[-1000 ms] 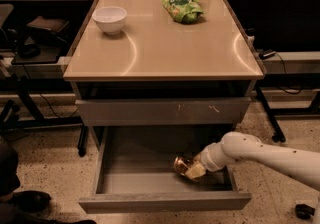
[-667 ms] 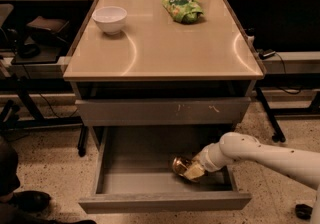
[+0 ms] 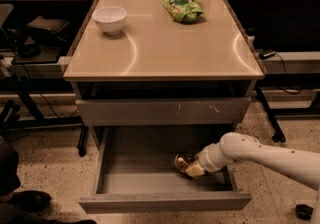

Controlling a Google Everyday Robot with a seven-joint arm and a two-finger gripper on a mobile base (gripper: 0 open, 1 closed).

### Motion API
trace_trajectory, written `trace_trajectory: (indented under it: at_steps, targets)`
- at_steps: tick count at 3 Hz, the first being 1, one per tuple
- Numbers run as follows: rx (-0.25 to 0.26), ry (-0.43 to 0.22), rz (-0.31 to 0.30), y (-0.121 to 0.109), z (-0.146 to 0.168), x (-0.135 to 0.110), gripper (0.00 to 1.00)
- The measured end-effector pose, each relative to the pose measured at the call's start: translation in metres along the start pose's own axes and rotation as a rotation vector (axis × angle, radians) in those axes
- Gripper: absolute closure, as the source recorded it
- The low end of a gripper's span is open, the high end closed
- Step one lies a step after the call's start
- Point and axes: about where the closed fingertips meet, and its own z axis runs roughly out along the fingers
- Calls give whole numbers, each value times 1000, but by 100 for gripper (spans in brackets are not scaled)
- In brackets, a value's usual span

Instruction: Place orange can into middle drawer

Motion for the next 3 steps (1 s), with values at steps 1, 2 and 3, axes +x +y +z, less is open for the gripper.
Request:
trace_trajectory:
  at_steps: [1, 2, 3]
  targets:
    - [0, 0, 0, 0, 0, 0, 12]
    - [0, 0, 0, 0, 0, 0, 0]
    - [0, 0, 0, 0, 0, 0, 0]
